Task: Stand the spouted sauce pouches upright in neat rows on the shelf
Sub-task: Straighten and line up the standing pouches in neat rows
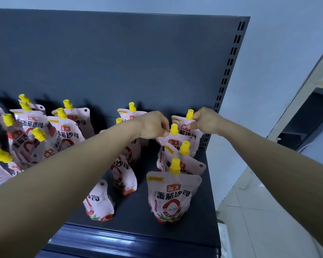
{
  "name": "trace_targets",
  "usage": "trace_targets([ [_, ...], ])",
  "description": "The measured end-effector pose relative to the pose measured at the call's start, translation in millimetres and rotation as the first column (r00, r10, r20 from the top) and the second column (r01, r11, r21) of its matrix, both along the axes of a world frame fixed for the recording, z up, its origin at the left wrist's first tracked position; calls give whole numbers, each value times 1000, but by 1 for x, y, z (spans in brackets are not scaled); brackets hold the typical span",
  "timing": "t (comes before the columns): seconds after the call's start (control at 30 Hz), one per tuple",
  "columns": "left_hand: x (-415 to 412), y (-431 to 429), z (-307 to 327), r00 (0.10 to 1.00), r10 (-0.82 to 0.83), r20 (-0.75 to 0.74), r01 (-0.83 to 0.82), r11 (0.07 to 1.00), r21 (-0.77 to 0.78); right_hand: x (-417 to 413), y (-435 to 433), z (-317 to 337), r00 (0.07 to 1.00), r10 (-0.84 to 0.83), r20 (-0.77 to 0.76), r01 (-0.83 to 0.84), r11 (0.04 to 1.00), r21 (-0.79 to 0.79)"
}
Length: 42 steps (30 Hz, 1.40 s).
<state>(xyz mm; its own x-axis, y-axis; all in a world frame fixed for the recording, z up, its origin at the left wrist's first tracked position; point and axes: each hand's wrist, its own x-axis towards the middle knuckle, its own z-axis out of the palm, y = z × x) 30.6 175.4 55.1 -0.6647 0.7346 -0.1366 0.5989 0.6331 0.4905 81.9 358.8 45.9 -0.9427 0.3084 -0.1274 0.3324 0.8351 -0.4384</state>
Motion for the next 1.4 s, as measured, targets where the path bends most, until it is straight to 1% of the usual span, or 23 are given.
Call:
trace_targets([
  [0.07,-2,-2,-2,1000,5,22,-5,1000,-26,0,0,-1,1000,-13,7,13,1000,-21],
  [0.17,-3,-3,-4,1000,6,30,-6,1000,-20,3,1,-3,1000,-14,25,16,998,-61],
  [0.23,-2,-4,-4,999,3,45,-2,1000,-11,6,-1,-3,1000,-27,10,28,999,-40],
  [0.37,0,-11,4,983,-4,181,1,1000,19,8,-5,9,992,-80,-97,78,997,-23],
  [0.43,-1,-15,9,960,38,278,-64,994,85,10,-5,28,986,-77,-145,72,997,-38],
  [0.47,-2,-16,11,951,71,300,-114,985,128,12,-6,41,982,-79,-171,67,995,-78],
  [0.57,-8,-15,15,921,201,333,-291,924,248,19,-8,76,956,-125,-266,51,962,-269],
  [0.6,-8,-15,16,893,235,383,-354,893,278,21,-8,85,943,-149,-297,42,940,-339],
  [0.67,-6,-15,20,802,240,547,-461,831,310,24,-11,100,914,-205,-349,28,892,-452],
  [0.7,-5,-14,23,751,209,626,-491,811,318,25,-13,107,900,-230,-370,18,869,-495],
  [0.77,-1,-14,29,668,117,735,-520,780,348,28,-17,119,876,-260,-405,-9,833,-554],
  [0.83,2,-13,36,598,20,802,-572,711,409,30,-20,129,853,-287,-435,-22,814,-580],
  [0.93,8,-12,44,511,-63,857,-656,616,436,34,-25,136,821,-321,-472,-21,810,-586],
  [1.0,13,-11,46,488,-87,869,-690,572,445,37,-29,138,810,-326,-488,-21,814,-580],
  [1.1,18,-8,47,477,-120,870,-737,485,471,40,-34,137,789,-342,-510,-32,806,-590],
  [1.17,21,-8,48,469,-147,871,-756,444,482,42,-37,136,774,-362,-519,-29,799,-601],
  [1.23,23,-9,49,464,-147,873,-765,430,479,44,-40,136,759,-378,-530,-23,798,-602],
  [1.4,25,-13,52,458,-88,884,-796,401,453,47,-49,135,728,-408,-550,-13,795,-606],
])
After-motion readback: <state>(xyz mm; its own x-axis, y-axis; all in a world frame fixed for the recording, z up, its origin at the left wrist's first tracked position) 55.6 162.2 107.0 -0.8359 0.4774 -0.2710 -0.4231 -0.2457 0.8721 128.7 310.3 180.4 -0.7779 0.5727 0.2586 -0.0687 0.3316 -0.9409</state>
